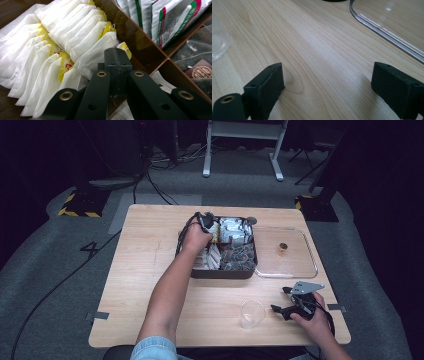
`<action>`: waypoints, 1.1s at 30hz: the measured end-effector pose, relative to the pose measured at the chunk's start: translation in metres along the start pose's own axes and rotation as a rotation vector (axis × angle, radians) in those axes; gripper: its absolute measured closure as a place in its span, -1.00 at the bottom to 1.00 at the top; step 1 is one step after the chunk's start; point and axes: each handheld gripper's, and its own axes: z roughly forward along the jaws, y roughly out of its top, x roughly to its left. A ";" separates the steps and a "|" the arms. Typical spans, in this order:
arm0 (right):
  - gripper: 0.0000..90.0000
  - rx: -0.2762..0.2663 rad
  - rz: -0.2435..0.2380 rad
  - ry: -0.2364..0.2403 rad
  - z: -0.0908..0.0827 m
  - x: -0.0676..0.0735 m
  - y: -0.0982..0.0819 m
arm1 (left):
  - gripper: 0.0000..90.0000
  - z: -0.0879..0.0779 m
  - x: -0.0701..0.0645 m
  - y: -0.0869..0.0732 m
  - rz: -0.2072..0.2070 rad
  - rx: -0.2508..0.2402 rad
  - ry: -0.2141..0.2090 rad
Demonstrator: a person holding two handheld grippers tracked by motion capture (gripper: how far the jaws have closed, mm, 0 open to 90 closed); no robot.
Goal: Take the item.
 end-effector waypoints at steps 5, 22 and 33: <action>-0.75 0.000 0.000 0.000 0.000 0.000 0.000 | 1.00 -0.006 0.002 0.001 -0.006 -0.029 0.003; -0.75 -0.001 -0.001 -0.001 0.000 0.000 0.000 | 1.00 -0.045 0.004 0.004 -0.039 -0.174 -0.041; -0.75 0.000 0.000 0.000 0.000 0.000 0.000 | 1.00 -0.079 -0.002 -0.001 -0.011 -0.241 -0.038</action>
